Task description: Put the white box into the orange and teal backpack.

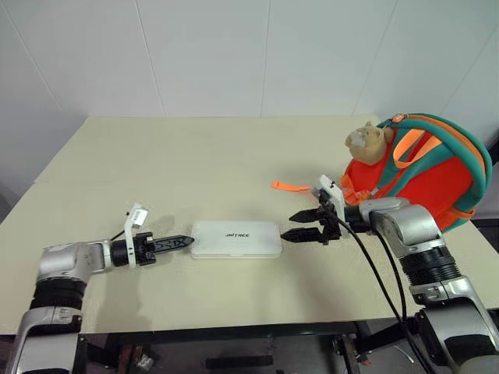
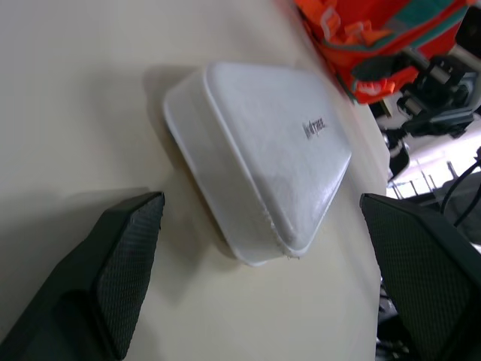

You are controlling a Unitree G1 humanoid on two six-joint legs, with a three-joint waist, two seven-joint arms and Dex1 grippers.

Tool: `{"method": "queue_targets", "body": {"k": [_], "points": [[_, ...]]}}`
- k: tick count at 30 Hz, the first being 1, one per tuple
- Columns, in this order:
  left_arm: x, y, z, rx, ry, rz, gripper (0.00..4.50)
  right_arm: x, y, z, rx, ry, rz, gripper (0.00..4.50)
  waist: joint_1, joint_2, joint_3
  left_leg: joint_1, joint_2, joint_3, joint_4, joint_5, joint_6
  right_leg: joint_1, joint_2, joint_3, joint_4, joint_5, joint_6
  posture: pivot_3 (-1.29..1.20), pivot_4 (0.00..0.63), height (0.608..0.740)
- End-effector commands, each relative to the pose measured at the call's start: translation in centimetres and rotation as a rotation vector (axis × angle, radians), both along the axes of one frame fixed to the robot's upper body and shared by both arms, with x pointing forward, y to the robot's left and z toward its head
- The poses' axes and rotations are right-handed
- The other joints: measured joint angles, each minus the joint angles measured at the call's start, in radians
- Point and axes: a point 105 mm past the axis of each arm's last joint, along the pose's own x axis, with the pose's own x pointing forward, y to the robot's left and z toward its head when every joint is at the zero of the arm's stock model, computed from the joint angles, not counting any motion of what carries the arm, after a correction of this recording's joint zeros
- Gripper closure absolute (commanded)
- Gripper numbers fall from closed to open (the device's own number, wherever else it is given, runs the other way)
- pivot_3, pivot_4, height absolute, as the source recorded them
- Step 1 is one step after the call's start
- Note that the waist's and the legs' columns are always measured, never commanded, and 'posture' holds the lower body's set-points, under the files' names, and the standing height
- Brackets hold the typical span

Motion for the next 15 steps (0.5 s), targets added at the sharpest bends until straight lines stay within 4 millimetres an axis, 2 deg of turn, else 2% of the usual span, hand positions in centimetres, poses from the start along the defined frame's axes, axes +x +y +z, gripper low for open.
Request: {"method": "queue_targets", "body": {"k": [1,6,15], "points": [[0.4,0.1,-0.1,0.028,0.012,0.005,0.04,-0.3,0.4,0.4,-0.021,0.003,-0.009,0.00,-0.001,0.000,0.000,0.000,0.000,0.000,0.000,0.000,0.000,0.000,0.000,0.000,0.000,0.000,0.000,0.00,0.150,0.740],[0.7,-0.4,-0.7,0.055,0.022,0.000,0.04,-0.5,0.3,-0.8,-0.066,0.052,-0.034,0.00,0.000,0.000,0.000,0.000,0.000,0.000,0.001,0.000,0.000,0.000,0.000,0.000,0.001,0.000,0.000,0.00,0.150,0.740],[1.1,-1.6,-1.6,0.051,0.009,-0.004,0.04,-0.4,1.0,-1.5,-0.067,0.076,-0.034,0.00,0.003,0.000,0.000,0.000,0.000,0.000,0.002,0.000,0.000,0.001,0.000,0.000,0.001,0.000,0.000,0.00,0.150,0.740]]}}
